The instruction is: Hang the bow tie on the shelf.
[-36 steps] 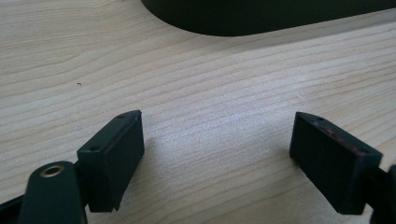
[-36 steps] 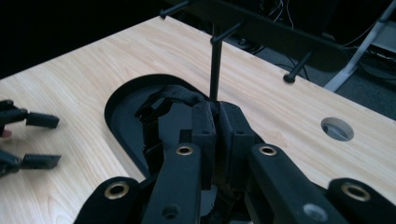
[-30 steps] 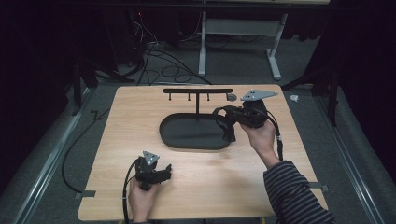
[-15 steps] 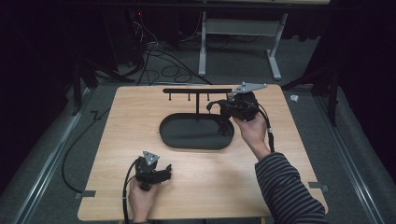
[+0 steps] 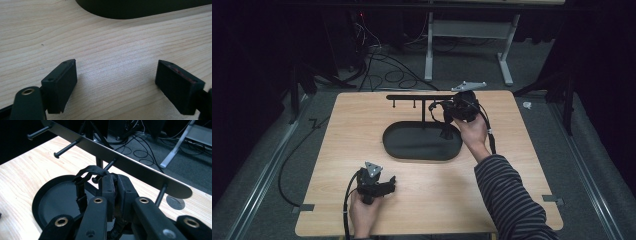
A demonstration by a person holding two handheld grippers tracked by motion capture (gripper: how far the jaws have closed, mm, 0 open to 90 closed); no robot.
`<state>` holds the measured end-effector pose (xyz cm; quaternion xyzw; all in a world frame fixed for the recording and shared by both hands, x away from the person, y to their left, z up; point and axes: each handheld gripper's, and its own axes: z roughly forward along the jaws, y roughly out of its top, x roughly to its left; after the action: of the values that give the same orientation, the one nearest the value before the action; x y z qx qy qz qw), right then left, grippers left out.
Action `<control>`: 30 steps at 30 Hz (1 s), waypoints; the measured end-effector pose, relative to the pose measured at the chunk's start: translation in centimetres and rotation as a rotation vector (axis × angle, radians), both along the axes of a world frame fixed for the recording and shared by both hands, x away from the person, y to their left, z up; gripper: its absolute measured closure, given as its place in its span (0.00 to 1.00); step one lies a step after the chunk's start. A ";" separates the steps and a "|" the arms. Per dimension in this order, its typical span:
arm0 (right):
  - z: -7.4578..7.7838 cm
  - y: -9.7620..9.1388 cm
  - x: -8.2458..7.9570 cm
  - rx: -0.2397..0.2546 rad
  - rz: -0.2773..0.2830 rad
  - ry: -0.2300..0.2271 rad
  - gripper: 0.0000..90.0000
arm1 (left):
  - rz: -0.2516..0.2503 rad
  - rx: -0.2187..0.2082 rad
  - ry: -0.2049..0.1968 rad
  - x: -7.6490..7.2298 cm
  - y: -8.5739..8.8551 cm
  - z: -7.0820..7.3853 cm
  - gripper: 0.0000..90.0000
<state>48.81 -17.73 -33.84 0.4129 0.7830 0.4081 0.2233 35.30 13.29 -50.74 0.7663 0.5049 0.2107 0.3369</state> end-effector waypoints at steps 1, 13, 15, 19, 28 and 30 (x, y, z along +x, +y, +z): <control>0.0 0.1 0.1 -0.002 -0.004 0.005 0.96 | 0.000 0.000 0.000 0.0 0.0 0.0 0.20; -0.5 0.3 1.0 -0.005 -0.049 0.018 0.95 | -0.001 0.002 0.001 0.0 0.0 0.0 0.20; -0.6 0.4 1.0 -0.005 -0.052 0.020 0.95 | -0.001 0.002 0.001 0.0 0.0 0.0 0.20; -0.7 0.4 1.1 -0.004 -0.049 0.025 0.92 | -0.002 0.002 0.001 0.0 0.0 0.0 0.20; -0.6 0.5 0.9 0.002 -0.035 0.024 0.86 | 0.000 0.000 -0.001 0.0 0.0 0.0 0.20; -0.6 0.5 0.8 0.004 -0.033 0.024 0.85 | -0.001 0.000 -0.001 0.0 0.0 0.0 0.20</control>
<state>49.64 -17.19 -34.40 0.4311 0.7778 0.4010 0.2197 35.29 13.30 -50.75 0.7664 0.5045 0.2110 0.3370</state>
